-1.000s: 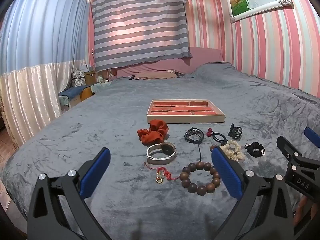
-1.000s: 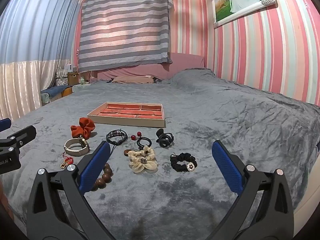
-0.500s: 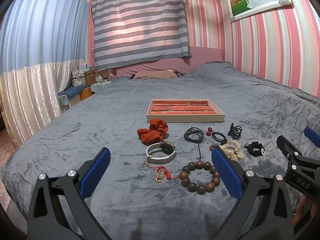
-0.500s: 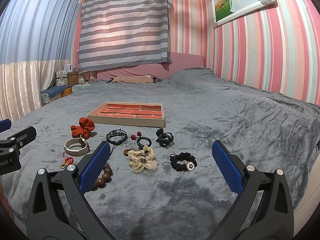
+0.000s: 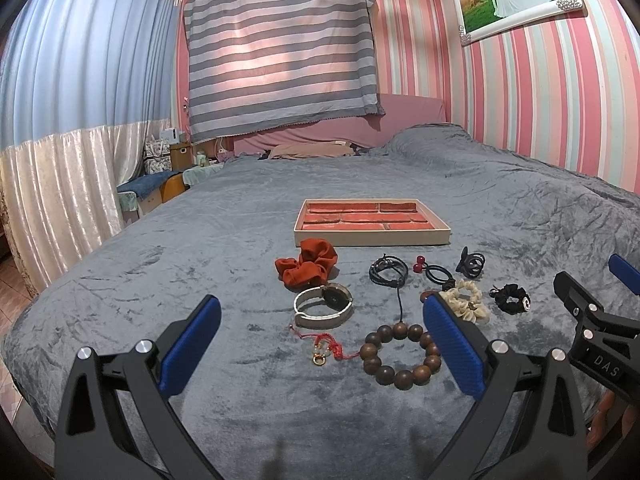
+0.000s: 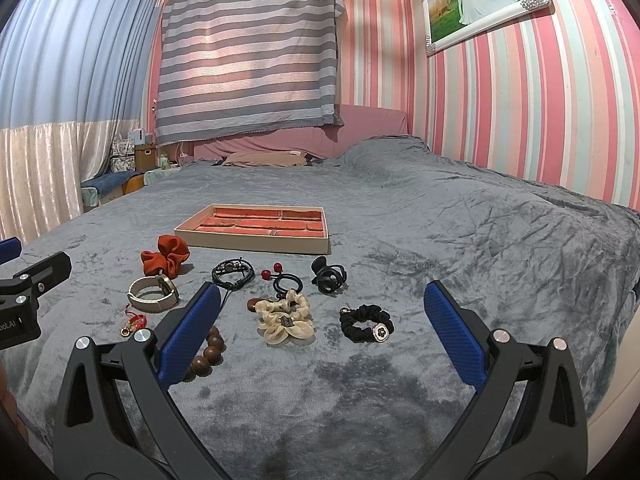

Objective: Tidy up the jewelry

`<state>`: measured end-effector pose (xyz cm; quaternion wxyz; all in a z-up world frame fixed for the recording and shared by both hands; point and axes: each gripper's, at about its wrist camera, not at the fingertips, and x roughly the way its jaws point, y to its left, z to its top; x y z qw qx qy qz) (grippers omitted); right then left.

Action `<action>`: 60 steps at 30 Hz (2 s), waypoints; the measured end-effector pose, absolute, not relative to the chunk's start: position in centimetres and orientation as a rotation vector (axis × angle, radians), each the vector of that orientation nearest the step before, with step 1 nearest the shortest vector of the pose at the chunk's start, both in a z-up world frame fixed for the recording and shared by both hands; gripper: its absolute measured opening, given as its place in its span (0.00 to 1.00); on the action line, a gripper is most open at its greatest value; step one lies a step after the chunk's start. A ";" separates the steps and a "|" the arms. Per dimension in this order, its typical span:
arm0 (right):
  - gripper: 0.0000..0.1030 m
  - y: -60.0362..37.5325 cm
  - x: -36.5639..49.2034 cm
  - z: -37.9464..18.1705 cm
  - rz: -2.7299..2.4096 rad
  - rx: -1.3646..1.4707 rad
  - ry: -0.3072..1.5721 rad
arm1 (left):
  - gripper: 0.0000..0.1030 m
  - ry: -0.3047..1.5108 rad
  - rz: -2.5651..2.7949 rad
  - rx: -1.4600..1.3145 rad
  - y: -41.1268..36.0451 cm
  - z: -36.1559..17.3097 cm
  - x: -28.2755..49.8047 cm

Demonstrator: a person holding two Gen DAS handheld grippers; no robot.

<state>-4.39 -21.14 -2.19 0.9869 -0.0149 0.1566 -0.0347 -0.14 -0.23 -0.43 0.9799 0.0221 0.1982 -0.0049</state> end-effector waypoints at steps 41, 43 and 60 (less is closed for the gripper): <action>0.96 -21.4 -4.4 -2.4 -0.071 -0.027 0.325 | 0.96 0.415 -0.016 0.048 -0.5 -0.9 0.2; 0.96 -21.8 -3.9 -3.0 -0.076 -0.025 0.330 | 0.96 0.420 -0.019 0.047 -0.4 -1.1 0.5; 0.96 -22.4 1.4 -3.1 -0.042 0.019 0.445 | 0.96 0.462 -0.049 0.062 0.1 -0.4 5.7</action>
